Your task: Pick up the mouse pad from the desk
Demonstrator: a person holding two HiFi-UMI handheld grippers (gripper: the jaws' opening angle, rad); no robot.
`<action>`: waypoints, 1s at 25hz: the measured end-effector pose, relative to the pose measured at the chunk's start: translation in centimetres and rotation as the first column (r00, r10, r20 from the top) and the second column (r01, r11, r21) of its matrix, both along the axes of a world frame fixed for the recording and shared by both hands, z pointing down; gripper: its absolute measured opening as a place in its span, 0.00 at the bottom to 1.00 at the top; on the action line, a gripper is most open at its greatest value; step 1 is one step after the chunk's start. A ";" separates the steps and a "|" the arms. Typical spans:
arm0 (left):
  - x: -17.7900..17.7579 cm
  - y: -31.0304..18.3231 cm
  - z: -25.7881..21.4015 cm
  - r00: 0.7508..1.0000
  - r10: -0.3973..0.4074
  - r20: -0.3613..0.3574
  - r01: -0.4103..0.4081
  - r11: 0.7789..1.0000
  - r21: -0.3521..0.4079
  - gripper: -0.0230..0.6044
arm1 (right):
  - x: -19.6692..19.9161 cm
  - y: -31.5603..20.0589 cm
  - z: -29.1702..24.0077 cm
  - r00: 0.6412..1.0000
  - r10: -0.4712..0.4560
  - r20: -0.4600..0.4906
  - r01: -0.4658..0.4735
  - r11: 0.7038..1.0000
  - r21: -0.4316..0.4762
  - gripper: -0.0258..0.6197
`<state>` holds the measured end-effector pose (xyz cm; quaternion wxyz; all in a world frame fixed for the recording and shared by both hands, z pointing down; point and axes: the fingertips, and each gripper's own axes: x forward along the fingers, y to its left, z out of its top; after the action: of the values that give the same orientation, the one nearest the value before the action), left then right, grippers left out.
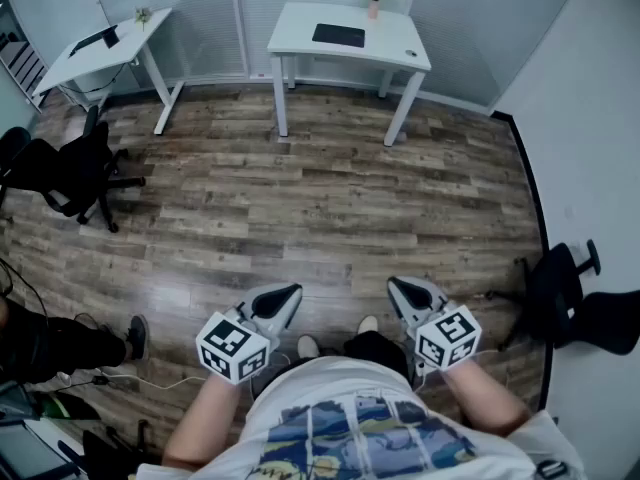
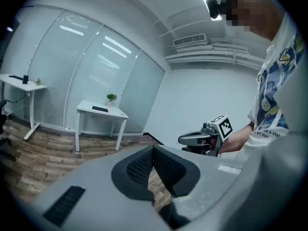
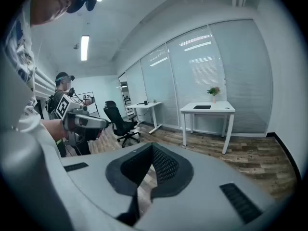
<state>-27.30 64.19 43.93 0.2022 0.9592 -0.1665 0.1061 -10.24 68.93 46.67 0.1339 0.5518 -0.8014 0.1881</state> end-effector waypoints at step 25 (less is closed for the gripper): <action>21.4 -21.2 -1.4 0.997 -0.015 0.073 0.013 0.999 0.033 0.04 | 18.8 -21.5 0.3 0.993 -0.091 0.074 0.088 0.995 0.038 0.11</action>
<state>-5.92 43.00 42.56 0.1813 0.9566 -0.1821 0.1371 8.53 47.43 47.01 0.1021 0.5100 -0.8330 0.1888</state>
